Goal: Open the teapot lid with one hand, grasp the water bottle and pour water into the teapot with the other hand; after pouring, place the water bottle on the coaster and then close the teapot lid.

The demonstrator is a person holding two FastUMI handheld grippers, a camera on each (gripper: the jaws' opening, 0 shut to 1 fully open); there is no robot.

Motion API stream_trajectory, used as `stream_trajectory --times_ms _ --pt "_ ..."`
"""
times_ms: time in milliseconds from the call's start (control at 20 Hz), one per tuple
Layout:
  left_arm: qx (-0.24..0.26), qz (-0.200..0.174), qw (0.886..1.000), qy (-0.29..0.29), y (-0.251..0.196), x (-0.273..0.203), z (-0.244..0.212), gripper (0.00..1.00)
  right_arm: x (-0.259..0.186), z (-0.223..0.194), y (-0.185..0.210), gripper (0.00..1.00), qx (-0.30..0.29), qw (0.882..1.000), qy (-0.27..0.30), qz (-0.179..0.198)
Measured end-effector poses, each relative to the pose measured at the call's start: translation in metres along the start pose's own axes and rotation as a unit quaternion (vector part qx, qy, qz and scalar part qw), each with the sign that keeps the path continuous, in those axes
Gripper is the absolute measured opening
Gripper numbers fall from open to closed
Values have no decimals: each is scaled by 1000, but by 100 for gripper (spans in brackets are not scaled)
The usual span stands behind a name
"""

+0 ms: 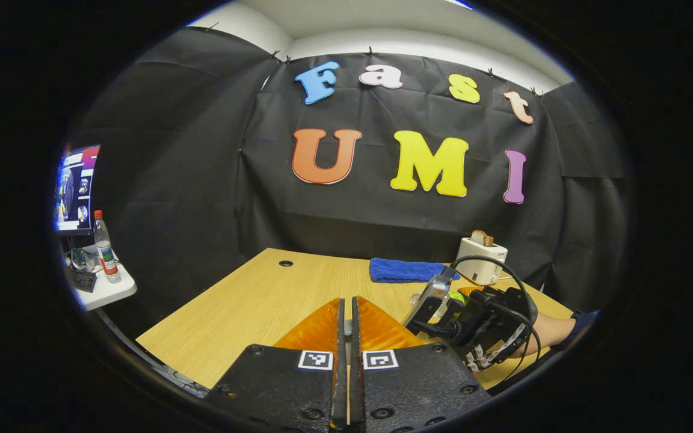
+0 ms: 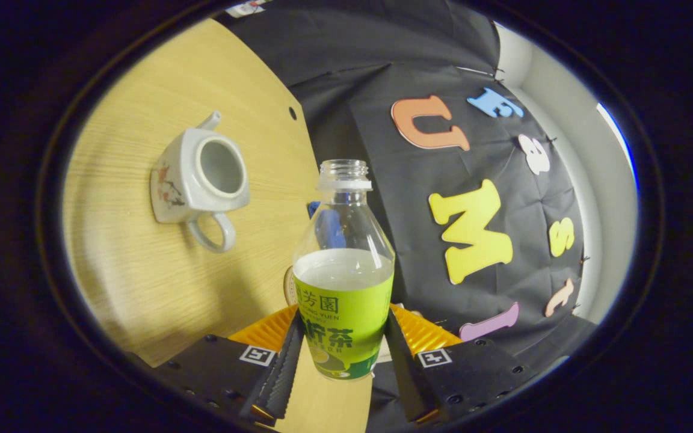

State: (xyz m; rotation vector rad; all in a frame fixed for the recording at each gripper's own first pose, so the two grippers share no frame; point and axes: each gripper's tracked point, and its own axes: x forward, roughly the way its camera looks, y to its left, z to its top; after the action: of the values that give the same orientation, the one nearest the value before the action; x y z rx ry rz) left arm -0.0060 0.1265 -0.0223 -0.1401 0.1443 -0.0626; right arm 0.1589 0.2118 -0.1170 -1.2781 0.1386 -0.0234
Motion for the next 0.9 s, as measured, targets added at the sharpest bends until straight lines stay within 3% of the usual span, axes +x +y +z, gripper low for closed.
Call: stream_trajectory --times_ms 250,550,900 --pt "1 3 1000 3 6 1 -1 4 1 7 -7 71 -90 995 -17 -45" --pt "7 5 1000 -1 5 0 1 4 4 14 -22 71 -183 978 -26 -96" --pt "8 8 1000 2 10 -1 0 4 1 23 -31 70 -242 960 -45 -133"
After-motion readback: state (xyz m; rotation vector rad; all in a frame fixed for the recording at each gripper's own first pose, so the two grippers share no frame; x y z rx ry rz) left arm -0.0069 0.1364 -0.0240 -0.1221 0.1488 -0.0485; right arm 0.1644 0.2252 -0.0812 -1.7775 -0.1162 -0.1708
